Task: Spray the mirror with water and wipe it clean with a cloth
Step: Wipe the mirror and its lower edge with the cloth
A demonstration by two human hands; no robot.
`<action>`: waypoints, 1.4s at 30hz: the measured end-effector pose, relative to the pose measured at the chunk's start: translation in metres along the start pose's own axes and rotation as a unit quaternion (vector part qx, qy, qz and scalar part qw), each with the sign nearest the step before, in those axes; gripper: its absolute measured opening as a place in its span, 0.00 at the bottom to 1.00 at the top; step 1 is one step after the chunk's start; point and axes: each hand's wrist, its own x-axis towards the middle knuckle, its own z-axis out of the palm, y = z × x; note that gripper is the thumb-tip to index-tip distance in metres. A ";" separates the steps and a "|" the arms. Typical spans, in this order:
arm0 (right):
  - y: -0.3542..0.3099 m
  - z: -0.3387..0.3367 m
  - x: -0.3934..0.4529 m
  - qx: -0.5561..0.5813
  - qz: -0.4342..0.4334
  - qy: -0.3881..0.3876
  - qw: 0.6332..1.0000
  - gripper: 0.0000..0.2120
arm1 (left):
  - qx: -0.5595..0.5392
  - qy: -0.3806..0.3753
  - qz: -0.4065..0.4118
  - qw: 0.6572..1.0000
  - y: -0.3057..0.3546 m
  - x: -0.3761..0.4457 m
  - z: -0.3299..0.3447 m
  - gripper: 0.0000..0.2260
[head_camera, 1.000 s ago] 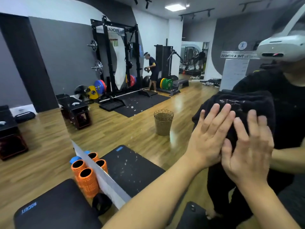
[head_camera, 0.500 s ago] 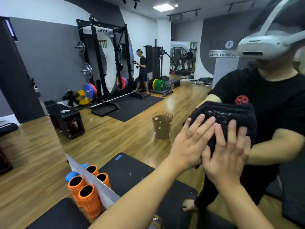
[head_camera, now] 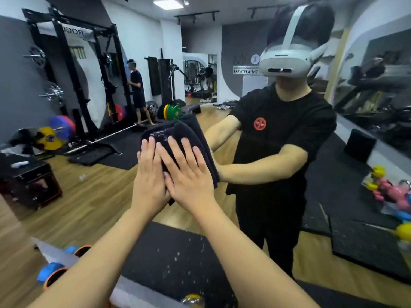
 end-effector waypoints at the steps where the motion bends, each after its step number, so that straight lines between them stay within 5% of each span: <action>1: 0.008 -0.001 -0.010 -0.008 -0.006 -0.006 1.000 0.27 | -0.004 0.000 0.001 1.000 0.009 -0.007 0.007 0.30; 11: 0.128 -0.088 -0.082 -0.129 0.040 0.006 0.991 0.32 | -0.088 0.064 0.049 0.993 0.180 0.003 0.059 0.35; 19: 0.259 -0.233 -0.091 -0.127 0.098 0.070 0.985 0.27 | -0.143 0.131 0.124 0.973 0.365 0.090 0.077 0.24; 27: 0.333 -0.320 -0.162 0.030 0.232 0.114 0.965 0.28 | -0.170 0.061 0.208 0.961 0.506 0.088 0.090 0.31; 32: 0.328 -0.312 -0.203 0.125 0.259 0.168 0.943 0.25 | -0.203 -0.066 0.272 0.938 0.509 0.044 0.083 0.36; 37: 0.320 -0.288 -0.219 0.038 0.259 0.135 0.956 0.38 | -0.352 -0.203 0.223 0.886 0.463 0.020 0.048 0.42; 42: 0.299 -0.263 -0.198 -0.055 0.333 0.174 0.925 0.45 | -0.338 -0.175 0.218 0.899 0.398 0.015 0.023 0.34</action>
